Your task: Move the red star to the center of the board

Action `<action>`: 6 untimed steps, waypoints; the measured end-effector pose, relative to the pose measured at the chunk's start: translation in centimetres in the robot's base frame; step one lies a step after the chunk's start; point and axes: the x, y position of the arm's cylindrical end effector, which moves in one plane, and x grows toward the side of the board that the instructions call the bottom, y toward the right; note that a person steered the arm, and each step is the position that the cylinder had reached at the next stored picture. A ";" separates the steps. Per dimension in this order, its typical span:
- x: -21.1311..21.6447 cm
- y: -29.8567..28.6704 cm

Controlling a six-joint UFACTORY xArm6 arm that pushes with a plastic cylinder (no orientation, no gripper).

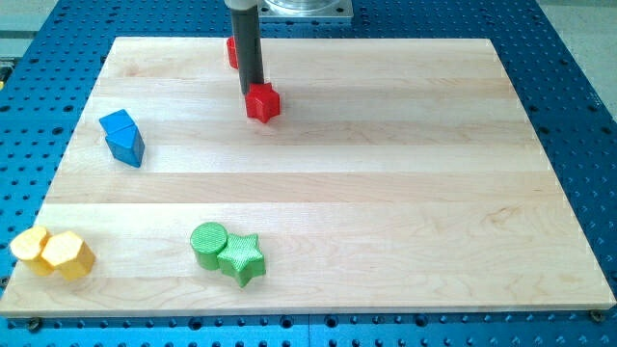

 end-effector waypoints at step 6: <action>-0.9 3.2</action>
